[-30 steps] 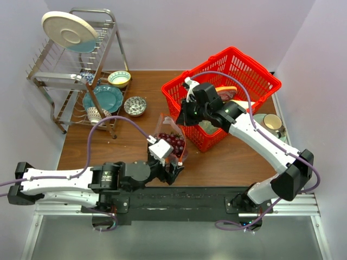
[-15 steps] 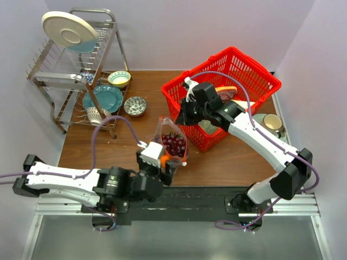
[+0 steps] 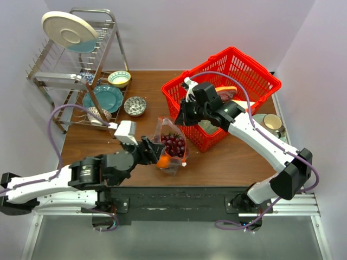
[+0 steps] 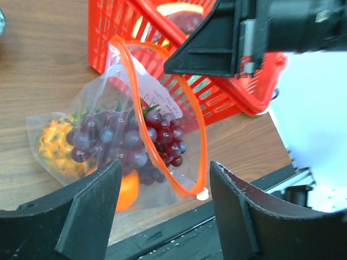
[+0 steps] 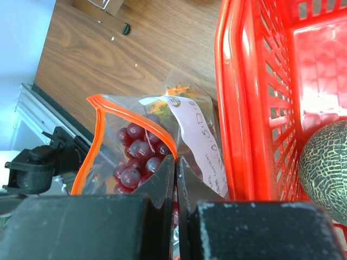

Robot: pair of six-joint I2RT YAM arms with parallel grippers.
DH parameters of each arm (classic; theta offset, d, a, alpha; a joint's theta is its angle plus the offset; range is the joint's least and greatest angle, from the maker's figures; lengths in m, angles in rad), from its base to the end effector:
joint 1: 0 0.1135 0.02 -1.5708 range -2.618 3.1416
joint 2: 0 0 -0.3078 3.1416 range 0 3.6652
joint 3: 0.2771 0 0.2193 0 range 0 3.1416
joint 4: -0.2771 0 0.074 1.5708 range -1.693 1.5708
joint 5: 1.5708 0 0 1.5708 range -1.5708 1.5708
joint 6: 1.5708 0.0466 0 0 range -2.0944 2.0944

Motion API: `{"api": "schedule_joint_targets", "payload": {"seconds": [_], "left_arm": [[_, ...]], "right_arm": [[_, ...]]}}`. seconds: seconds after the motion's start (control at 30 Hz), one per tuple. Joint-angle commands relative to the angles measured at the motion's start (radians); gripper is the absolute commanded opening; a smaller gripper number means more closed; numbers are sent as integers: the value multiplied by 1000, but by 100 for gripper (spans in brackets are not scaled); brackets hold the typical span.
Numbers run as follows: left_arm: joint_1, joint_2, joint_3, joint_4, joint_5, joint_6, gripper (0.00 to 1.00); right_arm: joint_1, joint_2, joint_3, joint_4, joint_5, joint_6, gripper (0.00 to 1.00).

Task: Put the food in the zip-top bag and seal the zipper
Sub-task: Adjust the zipper food storage bag at the center of the board.

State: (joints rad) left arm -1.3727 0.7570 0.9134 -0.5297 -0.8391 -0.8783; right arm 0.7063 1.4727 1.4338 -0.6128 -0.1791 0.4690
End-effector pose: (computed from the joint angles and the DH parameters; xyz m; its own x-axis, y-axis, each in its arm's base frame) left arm 0.0523 -0.0845 0.3787 -0.4451 -0.3957 -0.8033 0.2760 0.7928 -0.5434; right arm 0.2215 0.1999 0.3989 -0.7490 -0.0543 -0.6604 -0.4572 0.7637 0.4557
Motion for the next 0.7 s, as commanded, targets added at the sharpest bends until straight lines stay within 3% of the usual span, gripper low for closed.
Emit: {"api": "schedule_joint_targets", "payload": {"seconds": [0.0,0.2,0.47,0.5,0.53,0.67], "left_arm": [[110,41,32,114,156,88,69],[337,137,53,108,406,105,70],[458,200,42,184,527,156,25],[465,203,35,200,538,159,18],[475,206,33,207,551,168,0],[527,220,42,211,584,255,0]], "right_arm": [[-2,-12,0,51,-31,5,0],[-2,-20,4,36,-23,2,0],[-2,-34,-24,31,-37,46,0],[-2,-35,-30,41,-45,51,0],[-2,-38,-45,48,-62,57,0],[-2,-45,-72,73,-82,103,0]]}}
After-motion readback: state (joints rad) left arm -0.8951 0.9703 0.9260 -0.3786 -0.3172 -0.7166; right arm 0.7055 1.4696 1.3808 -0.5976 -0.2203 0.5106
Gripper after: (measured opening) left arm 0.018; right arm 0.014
